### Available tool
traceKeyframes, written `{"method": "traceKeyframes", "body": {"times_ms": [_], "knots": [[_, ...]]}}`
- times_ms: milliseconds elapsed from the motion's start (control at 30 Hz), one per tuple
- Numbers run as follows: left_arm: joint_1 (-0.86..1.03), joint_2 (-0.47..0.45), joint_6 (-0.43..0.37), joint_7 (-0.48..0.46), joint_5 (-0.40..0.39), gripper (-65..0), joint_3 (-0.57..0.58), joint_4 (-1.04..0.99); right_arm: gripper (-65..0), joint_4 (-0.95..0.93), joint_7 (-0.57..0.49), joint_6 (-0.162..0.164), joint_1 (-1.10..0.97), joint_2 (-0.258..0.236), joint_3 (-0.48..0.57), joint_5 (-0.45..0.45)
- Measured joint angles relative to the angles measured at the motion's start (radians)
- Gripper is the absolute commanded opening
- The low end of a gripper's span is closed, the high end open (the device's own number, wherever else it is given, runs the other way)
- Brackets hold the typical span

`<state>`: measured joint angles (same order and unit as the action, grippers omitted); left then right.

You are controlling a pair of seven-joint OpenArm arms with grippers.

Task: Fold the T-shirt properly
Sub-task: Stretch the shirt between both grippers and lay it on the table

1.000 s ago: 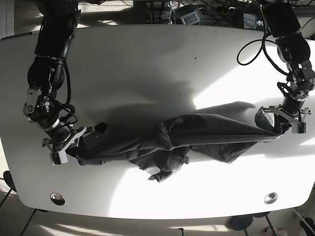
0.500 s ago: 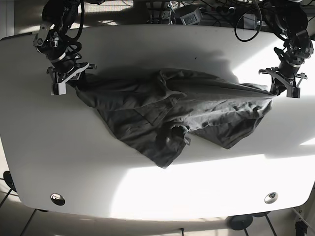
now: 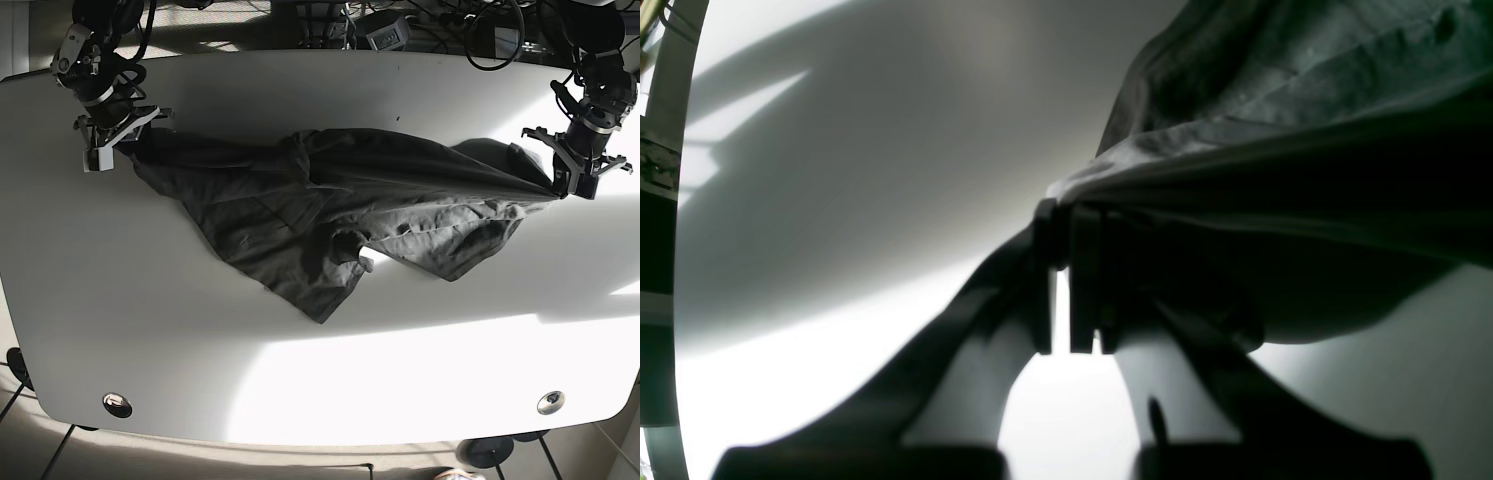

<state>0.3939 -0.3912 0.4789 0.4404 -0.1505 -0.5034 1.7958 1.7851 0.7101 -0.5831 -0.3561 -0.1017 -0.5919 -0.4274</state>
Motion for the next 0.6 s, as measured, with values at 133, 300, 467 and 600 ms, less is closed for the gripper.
{"method": "traceKeyframes", "body": {"times_ms": [133,300,467,600], "knots": [[0.003,0.009,0.151,0.000,0.138,-65.0,0.015,0.020,-62.8,0.000,0.002,-0.012,-0.016,-0.008,0.000,0.005],[0.003,0.132,0.232,0.000,0.222,-54.0,-0.050,0.007,-62.8,0.000,0.000,-0.012,-0.017,-0.012,-0.001,0.005],[0.027,0.202,0.226,0.000,0.218,-34.4,-0.164,-0.019,-62.3,0.000,0.001,-0.009,-0.017,-0.013,0.000,0.011],[0.090,0.207,0.227,0.006,0.198,-34.4,-0.218,-0.042,-49.0,0.020,0.001,-0.009,-0.017,-0.026,0.002,0.011]]}}
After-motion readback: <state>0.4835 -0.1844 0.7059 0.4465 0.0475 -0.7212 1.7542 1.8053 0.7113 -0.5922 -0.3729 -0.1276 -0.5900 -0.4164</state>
